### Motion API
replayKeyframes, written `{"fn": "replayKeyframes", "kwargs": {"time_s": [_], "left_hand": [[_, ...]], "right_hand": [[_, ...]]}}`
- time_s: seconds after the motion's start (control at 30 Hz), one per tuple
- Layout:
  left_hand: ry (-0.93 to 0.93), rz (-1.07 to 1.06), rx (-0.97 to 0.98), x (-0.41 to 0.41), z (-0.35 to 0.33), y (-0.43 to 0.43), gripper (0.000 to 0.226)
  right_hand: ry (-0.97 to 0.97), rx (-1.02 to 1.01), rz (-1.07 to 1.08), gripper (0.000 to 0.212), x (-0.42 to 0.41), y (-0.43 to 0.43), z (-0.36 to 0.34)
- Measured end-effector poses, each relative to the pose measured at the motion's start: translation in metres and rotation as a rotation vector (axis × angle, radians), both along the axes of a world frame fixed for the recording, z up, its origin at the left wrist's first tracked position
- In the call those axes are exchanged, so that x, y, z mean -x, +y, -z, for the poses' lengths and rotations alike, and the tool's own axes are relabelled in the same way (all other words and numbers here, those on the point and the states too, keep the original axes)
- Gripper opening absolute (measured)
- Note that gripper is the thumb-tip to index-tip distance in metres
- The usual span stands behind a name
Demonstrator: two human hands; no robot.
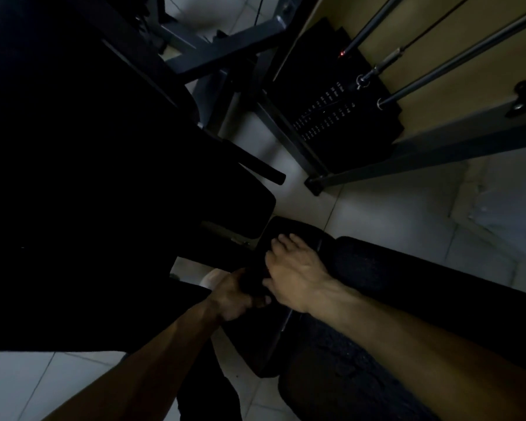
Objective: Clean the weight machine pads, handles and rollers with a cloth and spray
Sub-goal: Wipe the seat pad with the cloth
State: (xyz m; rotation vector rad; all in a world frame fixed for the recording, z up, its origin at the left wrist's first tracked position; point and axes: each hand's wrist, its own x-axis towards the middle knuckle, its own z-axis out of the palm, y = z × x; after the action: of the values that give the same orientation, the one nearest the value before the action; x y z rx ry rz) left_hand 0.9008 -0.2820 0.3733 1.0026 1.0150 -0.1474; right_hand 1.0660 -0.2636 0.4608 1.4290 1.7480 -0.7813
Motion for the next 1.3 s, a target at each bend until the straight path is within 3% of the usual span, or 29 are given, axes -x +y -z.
{"fn": "replayKeyframes", "kwargs": {"time_s": [0.1,0.27,0.37,0.5,0.6,0.7,0.77,0.87,0.93,1.0,1.1,1.23,1.3], "left_hand": [[-0.019,0.076,-0.089,0.011,0.006,-0.002,0.056],[-0.051,0.06,-0.204,0.013,0.015,-0.006,0.063],[-0.109,0.017,-0.22,0.013,0.02,-0.01,0.059],[-0.121,-0.042,-0.148,0.016,0.021,-0.021,0.051],[-0.155,-0.005,-0.198,0.016,0.017,-0.017,0.055],[-0.136,-0.013,-0.097,0.018,0.021,-0.015,0.076],[-0.106,-0.015,-0.073,0.021,0.021,-0.015,0.07],[-0.153,-0.005,-0.029,0.022,0.02,-0.018,0.057],[-0.192,0.028,-0.017,0.021,0.013,-0.016,0.063],[-0.189,0.078,0.0,0.018,0.013,-0.018,0.088],[-0.093,0.155,-0.059,0.013,0.004,-0.015,0.12],[-0.006,0.238,-0.138,0.012,-0.003,-0.013,0.124],[0.0,0.227,-0.15,0.011,-0.004,-0.015,0.115]], "right_hand": [[0.005,-0.021,-0.103,0.058,-0.004,0.009,0.011],[-0.101,-0.184,0.119,0.035,-0.022,0.05,0.037],[-0.057,-0.188,0.187,0.035,0.008,0.027,0.046],[0.1,0.017,0.014,0.04,0.043,-0.014,0.036],[0.018,-0.07,-0.016,0.035,0.015,0.014,0.037],[-0.104,-0.209,0.125,0.037,-0.016,0.044,0.04],[-0.113,-0.25,0.193,0.039,-0.014,0.046,0.042],[-0.011,-0.192,0.087,0.043,0.012,0.011,0.038],[0.092,-0.061,-0.028,0.045,0.027,-0.018,0.025],[0.138,0.015,-0.078,0.049,0.022,-0.028,0.007],[0.052,-0.136,-0.046,0.05,-0.016,-0.01,-0.006],[-0.079,-0.4,0.211,0.043,-0.05,0.012,-0.019],[-0.054,-0.405,0.271,0.042,-0.03,-0.004,-0.021]]}}
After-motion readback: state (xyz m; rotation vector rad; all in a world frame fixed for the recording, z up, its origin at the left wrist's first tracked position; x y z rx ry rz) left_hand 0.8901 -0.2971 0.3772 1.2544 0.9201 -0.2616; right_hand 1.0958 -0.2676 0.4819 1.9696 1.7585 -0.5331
